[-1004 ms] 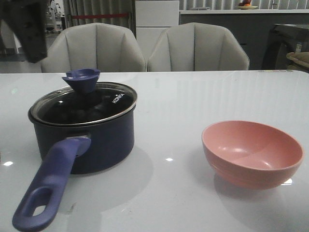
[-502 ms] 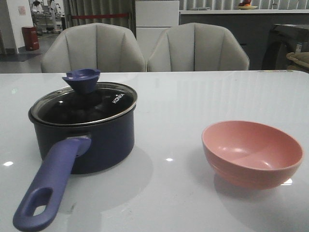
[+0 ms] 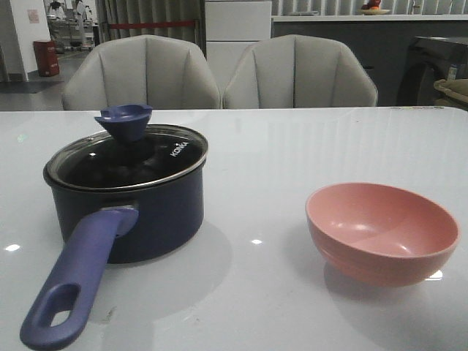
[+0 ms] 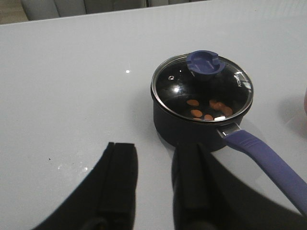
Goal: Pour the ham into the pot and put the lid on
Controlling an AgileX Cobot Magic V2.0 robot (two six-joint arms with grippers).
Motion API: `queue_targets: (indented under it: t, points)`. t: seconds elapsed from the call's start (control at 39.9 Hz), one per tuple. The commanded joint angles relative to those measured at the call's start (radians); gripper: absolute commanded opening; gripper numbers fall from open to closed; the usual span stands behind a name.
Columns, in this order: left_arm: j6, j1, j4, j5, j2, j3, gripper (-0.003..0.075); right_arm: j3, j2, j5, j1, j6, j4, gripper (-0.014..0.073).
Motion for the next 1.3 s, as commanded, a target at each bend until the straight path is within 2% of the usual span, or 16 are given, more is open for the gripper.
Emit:
queue_targets:
  t: [0.0,0.05,0.18,0.8,0.95,1.13,1.28]
  points:
    - [-0.01,0.002,-0.013,-0.101,-0.053,0.019,0.0148,-0.028,0.005,-0.077,0.002,-0.007,-0.008,0.0148]
    - [-0.01,0.002,-0.015,-0.114,-0.075,0.037,0.0109,-0.028,0.005,-0.077,0.002,-0.007,-0.008,0.0148]
    - [-0.01,0.002,-0.027,-0.153,-0.1,0.067,0.0114,-0.028,0.005,-0.077,0.002,-0.007,-0.008,0.0148]
    - [-0.01,0.002,-0.023,-0.181,-0.103,0.096,0.0114,-0.028,0.005,-0.077,0.002,-0.007,-0.008,0.0148]
    - [-0.01,0.084,-0.032,-0.325,-0.126,0.197,0.0114,-0.028,0.005,-0.077,0.002,-0.007,-0.008,0.0148]
    - [-0.01,0.205,-0.032,-0.643,-0.175,0.39,0.0114,-0.028,0.005,-0.077,0.002,-0.007,-0.008,0.0148]
    - [-0.01,0.257,-0.032,-0.771,-0.214,0.487,0.0114,-0.028,0.005,-0.077,0.002,-0.007,-0.008,0.0148]
